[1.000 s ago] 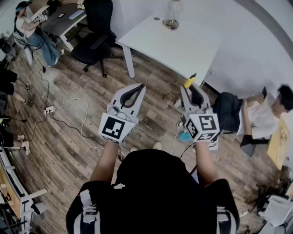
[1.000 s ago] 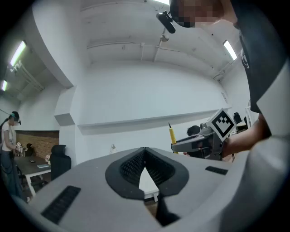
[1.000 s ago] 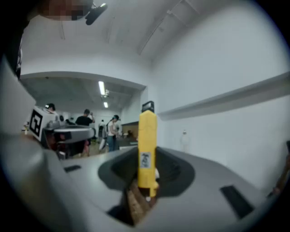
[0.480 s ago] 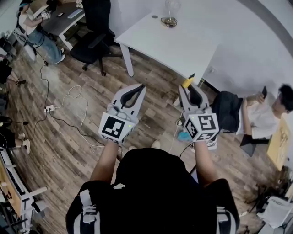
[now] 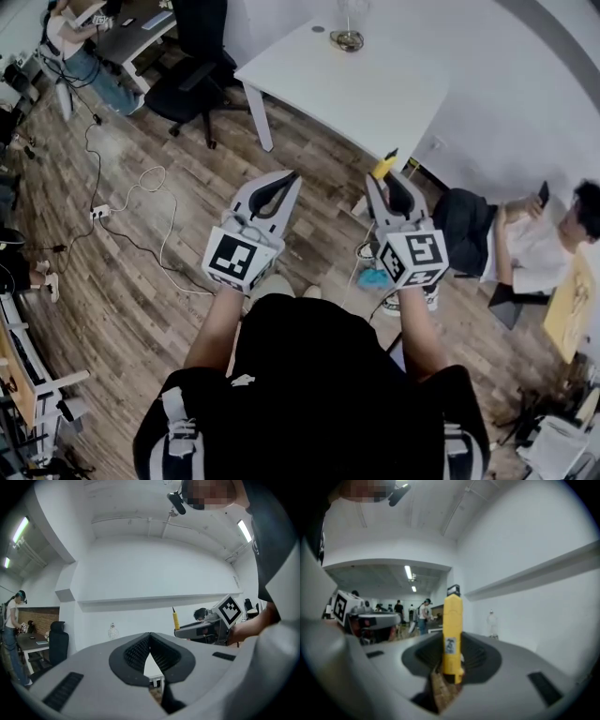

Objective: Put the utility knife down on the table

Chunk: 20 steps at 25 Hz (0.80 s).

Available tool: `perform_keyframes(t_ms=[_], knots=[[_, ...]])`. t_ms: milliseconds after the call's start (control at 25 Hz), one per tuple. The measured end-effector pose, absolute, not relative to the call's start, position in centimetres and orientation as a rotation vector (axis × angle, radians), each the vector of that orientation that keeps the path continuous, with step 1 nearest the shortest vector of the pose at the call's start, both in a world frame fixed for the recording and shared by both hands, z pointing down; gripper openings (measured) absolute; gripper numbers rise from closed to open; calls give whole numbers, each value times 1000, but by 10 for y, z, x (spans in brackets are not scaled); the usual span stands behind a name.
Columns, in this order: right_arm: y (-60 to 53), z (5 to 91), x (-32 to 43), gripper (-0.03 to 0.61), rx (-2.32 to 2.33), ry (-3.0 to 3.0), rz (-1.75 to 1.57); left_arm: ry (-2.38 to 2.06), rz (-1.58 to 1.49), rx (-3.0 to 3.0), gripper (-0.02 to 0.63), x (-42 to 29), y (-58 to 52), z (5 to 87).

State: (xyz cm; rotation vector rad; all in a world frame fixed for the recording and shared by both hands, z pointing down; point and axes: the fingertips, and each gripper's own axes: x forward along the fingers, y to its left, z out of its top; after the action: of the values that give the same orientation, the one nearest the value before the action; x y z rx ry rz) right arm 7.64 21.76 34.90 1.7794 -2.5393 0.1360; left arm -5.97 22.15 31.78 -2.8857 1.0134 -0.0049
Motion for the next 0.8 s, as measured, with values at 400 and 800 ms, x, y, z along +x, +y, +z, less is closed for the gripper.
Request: perform_keyframes(t_ms=[400, 800], knots=[[201, 358, 88, 135, 1765, -2554, 169, 1017, -34, -2895, 21, -46, 202, 323], [155, 364, 96, 135, 1752, -2552, 182, 1018, -17, -2916, 21, -34, 156, 328]])
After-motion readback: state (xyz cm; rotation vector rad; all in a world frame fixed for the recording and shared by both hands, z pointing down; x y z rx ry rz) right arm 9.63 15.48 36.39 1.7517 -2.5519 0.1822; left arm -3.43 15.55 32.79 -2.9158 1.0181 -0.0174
